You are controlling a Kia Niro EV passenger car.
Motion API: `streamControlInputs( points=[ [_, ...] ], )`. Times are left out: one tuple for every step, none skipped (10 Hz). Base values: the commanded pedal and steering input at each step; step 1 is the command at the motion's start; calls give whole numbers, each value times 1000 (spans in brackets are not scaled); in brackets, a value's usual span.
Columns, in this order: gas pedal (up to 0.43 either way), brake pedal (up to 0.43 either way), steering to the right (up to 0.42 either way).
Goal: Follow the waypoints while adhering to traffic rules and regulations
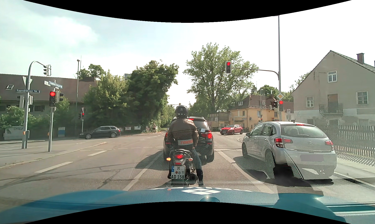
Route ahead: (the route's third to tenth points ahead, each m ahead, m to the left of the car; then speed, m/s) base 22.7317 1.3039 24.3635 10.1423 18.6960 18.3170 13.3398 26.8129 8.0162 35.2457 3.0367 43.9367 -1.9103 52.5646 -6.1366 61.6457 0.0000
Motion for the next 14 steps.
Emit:
streamControlInputs(
  points=[
    [0, 317, -11],
    [0, 317, -11],
    [0, 317, -11],
    [0, 317, -11],
    [0, 317, -11],
    [0, 317, -11],
    [0, 317, -11],
    [0, 317, -11],
    [0, 317, -11],
    [0, 317, -11],
    [0, 317, -11],
    [0, 317, -11],
    [0, 317, -11],
    [0, 317, -11]
  ],
)
